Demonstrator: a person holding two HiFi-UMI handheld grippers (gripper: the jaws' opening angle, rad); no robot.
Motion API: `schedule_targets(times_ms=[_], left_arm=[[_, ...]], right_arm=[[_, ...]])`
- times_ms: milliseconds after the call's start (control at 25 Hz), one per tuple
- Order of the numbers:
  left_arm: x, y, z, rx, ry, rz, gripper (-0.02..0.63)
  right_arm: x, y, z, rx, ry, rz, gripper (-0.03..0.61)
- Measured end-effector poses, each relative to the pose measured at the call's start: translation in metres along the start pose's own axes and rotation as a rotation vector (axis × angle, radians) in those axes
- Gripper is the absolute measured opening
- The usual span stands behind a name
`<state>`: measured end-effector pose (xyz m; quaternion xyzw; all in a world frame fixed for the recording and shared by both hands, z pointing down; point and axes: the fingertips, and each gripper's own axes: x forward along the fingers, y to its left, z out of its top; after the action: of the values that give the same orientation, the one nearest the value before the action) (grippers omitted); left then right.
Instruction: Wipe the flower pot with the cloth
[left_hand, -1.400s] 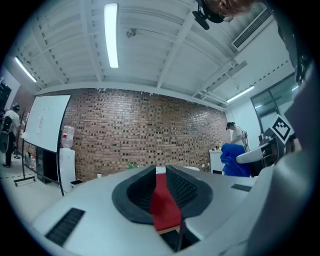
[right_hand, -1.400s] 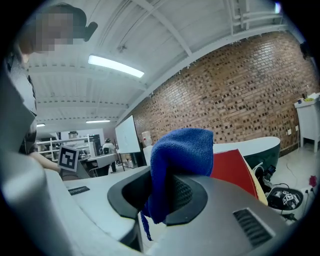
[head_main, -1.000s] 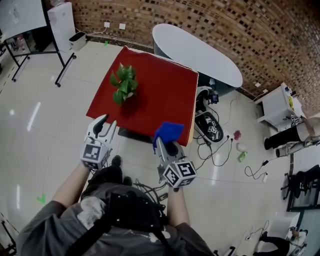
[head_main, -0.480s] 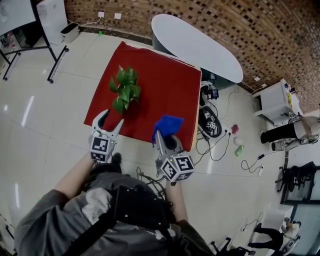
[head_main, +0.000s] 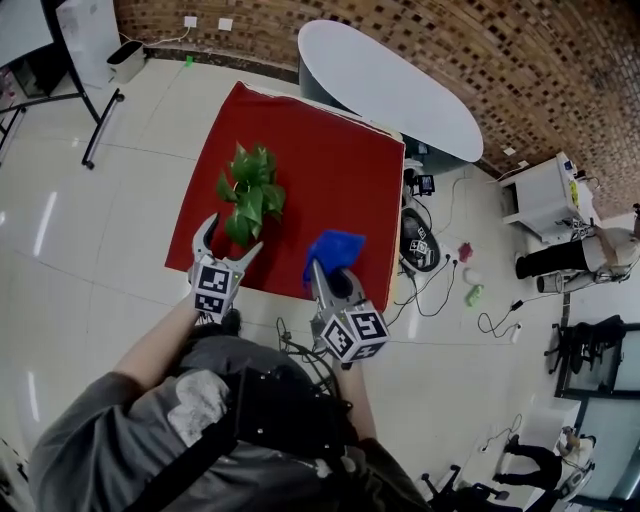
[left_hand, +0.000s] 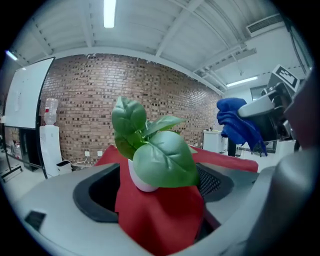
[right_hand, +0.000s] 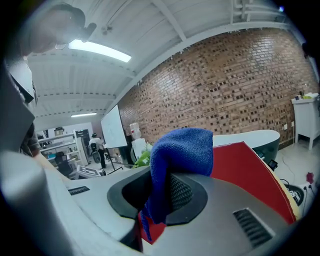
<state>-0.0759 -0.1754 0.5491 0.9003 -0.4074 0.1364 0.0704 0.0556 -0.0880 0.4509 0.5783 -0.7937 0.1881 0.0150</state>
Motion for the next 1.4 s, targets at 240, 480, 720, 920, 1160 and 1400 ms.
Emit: schedule_targets(times_ms=[240,480,720,920,1160,1400], left_arm=[[0.036,0.009,0.000,-0.017,0.020,-0.054,0.472],[0.068,0.011,0.005,-0.053,0.019,-0.049,0.472],[0.106,0.010,-0.002,-0.042,0.072,-0.018,0.472],[0.142,0.008,0.004,0.003,0.111,0.035,0.472],[0.145,0.014,0.008,0.044,0.097,0.125,0.472],[0.150,0.018,0.000,0.046,0.104,0.183,0.448]], right_arm=[[0.026,-0.013,0.002,0.013,0.013,-0.028,0.078],[0.031,-0.033,-0.002,0.033,0.040,-0.038,0.078],[0.043,-0.078,0.000,0.065,0.054,-0.034,0.078],[0.060,-0.124,0.013,0.088,0.079,0.008,0.078],[0.070,-0.131,0.005,0.051,0.123,0.094,0.078],[0.084,-0.131,-0.008,0.041,0.163,0.156,0.078]])
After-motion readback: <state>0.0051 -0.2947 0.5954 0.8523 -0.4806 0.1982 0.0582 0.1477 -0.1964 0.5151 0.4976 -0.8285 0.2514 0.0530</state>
